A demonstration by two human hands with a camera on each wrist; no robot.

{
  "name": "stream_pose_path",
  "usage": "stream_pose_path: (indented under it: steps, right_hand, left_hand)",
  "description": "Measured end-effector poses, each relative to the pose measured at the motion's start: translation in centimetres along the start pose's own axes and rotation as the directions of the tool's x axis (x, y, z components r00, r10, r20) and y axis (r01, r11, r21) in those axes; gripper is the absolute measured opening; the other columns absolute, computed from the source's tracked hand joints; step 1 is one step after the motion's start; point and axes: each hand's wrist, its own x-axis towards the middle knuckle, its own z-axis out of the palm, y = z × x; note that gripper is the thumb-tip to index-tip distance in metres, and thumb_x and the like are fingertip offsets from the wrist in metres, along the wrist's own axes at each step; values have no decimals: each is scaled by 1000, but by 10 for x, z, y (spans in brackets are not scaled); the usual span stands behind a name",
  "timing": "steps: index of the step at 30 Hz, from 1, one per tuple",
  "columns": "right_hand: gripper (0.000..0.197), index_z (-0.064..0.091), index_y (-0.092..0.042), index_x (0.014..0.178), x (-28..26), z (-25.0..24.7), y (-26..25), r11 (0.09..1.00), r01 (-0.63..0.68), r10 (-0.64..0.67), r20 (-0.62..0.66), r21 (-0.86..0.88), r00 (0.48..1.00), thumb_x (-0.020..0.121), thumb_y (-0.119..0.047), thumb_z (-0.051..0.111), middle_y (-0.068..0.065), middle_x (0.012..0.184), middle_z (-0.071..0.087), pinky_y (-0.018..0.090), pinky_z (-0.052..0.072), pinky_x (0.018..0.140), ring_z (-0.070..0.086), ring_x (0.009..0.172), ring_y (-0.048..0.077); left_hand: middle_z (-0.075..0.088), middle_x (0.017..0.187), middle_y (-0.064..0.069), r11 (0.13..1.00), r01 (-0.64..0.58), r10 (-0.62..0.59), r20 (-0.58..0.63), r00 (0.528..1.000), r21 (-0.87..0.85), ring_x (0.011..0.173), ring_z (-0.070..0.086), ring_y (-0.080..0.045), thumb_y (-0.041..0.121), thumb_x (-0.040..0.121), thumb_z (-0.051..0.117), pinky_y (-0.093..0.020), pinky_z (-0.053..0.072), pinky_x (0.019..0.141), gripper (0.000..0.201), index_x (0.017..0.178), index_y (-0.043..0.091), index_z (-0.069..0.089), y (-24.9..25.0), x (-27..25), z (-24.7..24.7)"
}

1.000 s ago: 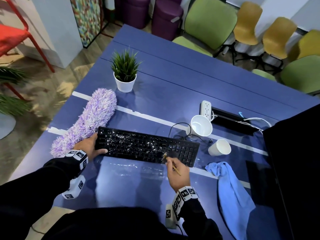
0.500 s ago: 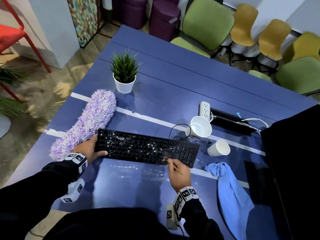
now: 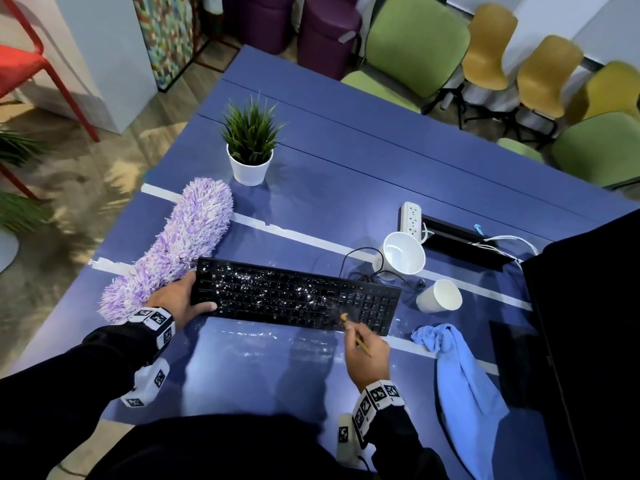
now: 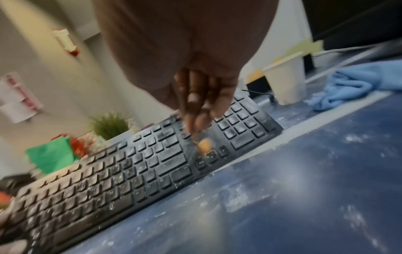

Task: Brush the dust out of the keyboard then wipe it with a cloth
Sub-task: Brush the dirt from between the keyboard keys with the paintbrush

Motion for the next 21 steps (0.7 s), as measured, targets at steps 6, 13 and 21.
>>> stream_pose_path:
  steps: [6,13,21]
  right_hand:
    - [20,71,-21,88,1,3,10,998,-53,59,-145,42,988,95,-20,53,4,72,68,25,47,62,62,66,18]
    - [21,66,-24,80,1,-7,11,997,-70,71,-144,14,987,95,-18,52,-6,59,60,14,38,52,54,53,2]
    - [20,70,-20,87,0,3,9,998,-57,59,-169,21,984,95,-18,53,-3,61,64,7,43,53,57,52,6]
  left_hand:
    - [67,109,-12,1000,0,0,3,1000,16,100,63,-32,48,72,74,-38,48,85,74,130,20,37,1,0,1]
    - [67,111,-12,1000,-13,13,1,1000,14,101,63,-31,48,73,74,-37,48,84,76,133,21,36,0,1,1]
    - [68,104,-10,999,5,-5,-4,1000,35,96,64,-31,51,71,73,-36,48,80,74,129,22,38,-1,2,2]
